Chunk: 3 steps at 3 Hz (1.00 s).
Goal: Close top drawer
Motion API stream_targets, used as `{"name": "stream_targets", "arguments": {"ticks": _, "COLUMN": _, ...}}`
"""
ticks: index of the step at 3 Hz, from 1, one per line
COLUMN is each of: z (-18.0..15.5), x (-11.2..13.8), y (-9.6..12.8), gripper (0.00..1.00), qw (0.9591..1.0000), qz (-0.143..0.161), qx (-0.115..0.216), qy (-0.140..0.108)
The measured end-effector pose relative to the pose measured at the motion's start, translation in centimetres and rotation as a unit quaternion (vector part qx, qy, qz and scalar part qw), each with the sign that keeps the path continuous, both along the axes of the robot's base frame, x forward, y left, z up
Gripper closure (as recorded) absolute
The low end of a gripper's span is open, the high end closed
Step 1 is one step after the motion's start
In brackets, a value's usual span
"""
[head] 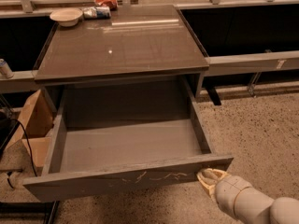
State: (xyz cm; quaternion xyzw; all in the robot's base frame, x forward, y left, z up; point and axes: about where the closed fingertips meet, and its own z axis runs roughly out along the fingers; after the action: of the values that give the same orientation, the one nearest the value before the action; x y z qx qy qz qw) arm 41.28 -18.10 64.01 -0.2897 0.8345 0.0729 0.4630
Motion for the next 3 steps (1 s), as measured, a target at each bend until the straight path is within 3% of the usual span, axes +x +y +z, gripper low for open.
{"name": "stream_targets", "arguments": {"ticks": 3, "z": -1.0, "x": 3.0, "y": 1.8, "gripper": 1.00, "qw": 0.9997, "qz": 0.012, "qx": 0.002, "qy": -0.024}}
